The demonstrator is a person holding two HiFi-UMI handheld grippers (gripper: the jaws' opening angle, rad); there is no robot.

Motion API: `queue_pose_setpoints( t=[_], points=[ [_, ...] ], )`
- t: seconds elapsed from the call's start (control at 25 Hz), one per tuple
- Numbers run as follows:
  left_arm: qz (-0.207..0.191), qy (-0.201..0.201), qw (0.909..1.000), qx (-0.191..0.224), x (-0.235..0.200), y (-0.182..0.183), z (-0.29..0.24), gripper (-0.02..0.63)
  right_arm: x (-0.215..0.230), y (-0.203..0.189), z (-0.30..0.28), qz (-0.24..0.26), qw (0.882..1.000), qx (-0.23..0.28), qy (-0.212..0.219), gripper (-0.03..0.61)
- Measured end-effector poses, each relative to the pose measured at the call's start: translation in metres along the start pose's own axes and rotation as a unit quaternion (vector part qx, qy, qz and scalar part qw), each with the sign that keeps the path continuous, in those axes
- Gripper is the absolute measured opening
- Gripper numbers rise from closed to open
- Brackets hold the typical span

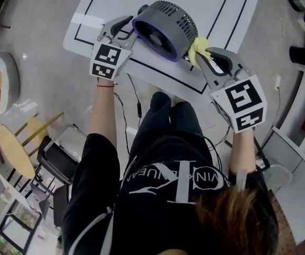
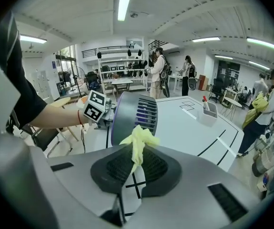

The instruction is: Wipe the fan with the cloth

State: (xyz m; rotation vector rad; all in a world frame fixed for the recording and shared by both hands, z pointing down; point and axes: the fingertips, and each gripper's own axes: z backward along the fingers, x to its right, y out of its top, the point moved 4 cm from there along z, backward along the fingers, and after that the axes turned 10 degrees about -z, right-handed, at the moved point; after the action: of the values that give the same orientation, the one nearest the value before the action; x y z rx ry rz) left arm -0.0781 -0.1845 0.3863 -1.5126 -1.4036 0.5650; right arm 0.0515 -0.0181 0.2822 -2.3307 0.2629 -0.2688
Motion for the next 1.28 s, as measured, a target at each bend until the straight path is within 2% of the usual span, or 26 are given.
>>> queue_pose_setpoints(
  t=[0.2,0.28,0.36,0.44,0.52,0.6,0.68,0.8,0.88,1.08,1.2,1.28],
  points=[
    [-0.012,-0.026,0.9996,0.006,-0.003,-0.002,-0.006,0.14,-0.013,-0.004,-0.002,0.034,0.999,-0.01,-0.003,0.031],
    [-0.009,-0.023,0.9997,0.005,-0.001,-0.002,-0.004,0.144,-0.014,-0.006,-0.002,0.052,0.998,-0.015,-0.013,0.031],
    [0.012,-0.011,0.9999,-0.001,-0.003,-0.002,0.0,0.146,-0.012,-0.003,-0.001,0.065,0.998,-0.018,-0.021,0.031],
    [0.049,0.014,0.9987,-0.007,-0.007,-0.003,0.007,0.132,-0.008,0.002,0.001,0.078,0.996,-0.017,-0.032,0.032],
    [0.084,0.047,0.9953,-0.012,-0.001,-0.012,0.019,0.087,-0.006,-0.002,0.0,0.086,0.996,-0.013,-0.036,0.032],
    [0.11,0.076,0.9908,-0.02,0.006,-0.017,0.032,0.072,-0.005,-0.004,-0.001,0.091,0.995,-0.011,-0.024,0.032],
    [0.127,0.107,0.9859,-0.02,0.004,-0.007,0.043,0.072,0.002,0.005,0.002,0.096,0.995,-0.007,-0.002,0.032],
    [0.14,0.142,0.9799,-0.007,0.013,0.018,0.059,0.072,0.008,0.008,0.009,0.116,0.993,0.005,0.026,0.032],
    [0.142,0.164,0.9761,-0.002,0.032,0.029,0.066,0.072,0.008,0.001,0.008,0.15,0.988,0.015,0.04,0.032],
    [0.148,0.194,0.9696,0.011,0.079,0.05,0.069,0.072,0.01,-0.012,0.002,0.203,0.975,0.026,0.091,0.033],
    [0.164,0.235,0.9577,0.025,0.089,0.068,0.082,0.069,0.017,-0.012,0.003,0.227,0.967,0.027,0.114,0.034],
    [0.171,0.273,0.9463,0.031,0.091,0.082,0.093,0.016,0.02,-0.012,0.002,0.239,0.963,0.031,0.121,0.034]
  ],
)
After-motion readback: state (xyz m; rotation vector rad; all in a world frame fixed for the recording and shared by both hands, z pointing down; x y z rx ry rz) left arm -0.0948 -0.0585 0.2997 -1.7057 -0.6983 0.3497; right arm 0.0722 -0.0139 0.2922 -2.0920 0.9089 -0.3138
